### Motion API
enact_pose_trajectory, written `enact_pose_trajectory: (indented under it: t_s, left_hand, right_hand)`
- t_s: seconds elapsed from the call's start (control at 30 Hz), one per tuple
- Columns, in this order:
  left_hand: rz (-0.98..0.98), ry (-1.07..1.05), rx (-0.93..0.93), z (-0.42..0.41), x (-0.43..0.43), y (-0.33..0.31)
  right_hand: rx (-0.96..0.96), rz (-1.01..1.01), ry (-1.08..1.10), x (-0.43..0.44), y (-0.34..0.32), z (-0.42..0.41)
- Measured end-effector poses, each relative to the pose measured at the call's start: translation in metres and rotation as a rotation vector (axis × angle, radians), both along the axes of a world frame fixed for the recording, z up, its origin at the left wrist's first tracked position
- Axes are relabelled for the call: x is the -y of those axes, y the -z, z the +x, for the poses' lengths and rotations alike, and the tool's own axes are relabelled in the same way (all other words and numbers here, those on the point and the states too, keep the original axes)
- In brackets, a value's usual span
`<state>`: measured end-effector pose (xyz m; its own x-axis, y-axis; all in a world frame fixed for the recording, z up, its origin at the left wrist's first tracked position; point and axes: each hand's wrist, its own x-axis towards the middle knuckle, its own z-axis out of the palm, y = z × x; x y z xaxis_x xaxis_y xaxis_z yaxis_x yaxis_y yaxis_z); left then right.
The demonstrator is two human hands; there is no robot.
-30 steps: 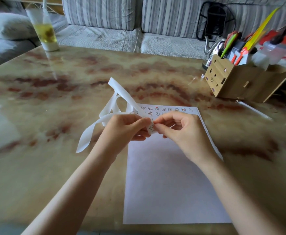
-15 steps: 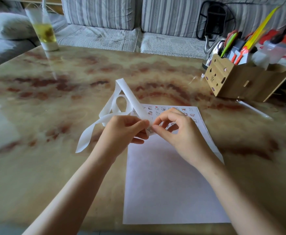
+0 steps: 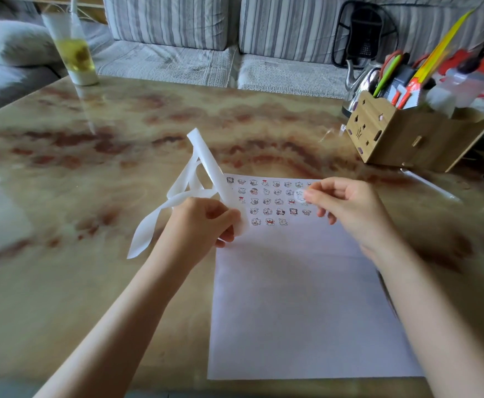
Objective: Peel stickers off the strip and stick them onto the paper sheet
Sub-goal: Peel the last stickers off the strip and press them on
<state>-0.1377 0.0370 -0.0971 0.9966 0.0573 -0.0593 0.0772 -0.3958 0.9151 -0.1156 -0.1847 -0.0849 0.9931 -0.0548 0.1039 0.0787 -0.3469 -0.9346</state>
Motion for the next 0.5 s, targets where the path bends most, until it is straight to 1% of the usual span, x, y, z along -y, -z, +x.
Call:
enact_pose_trajectory:
  t_s: [0.17, 0.5]
  left_hand:
    - [0.059, 0.022, -0.017, -0.002, 0.001, 0.001]
    - [0.127, 0.029, -0.029, -0.002, 0.001, 0.004]
  right_hand:
    - [-0.181, -0.078, -0.024, 0.009, 0.007, 0.005]
    - [-0.244, -0.120, -0.003, 0.008, 0.014, 0.009]
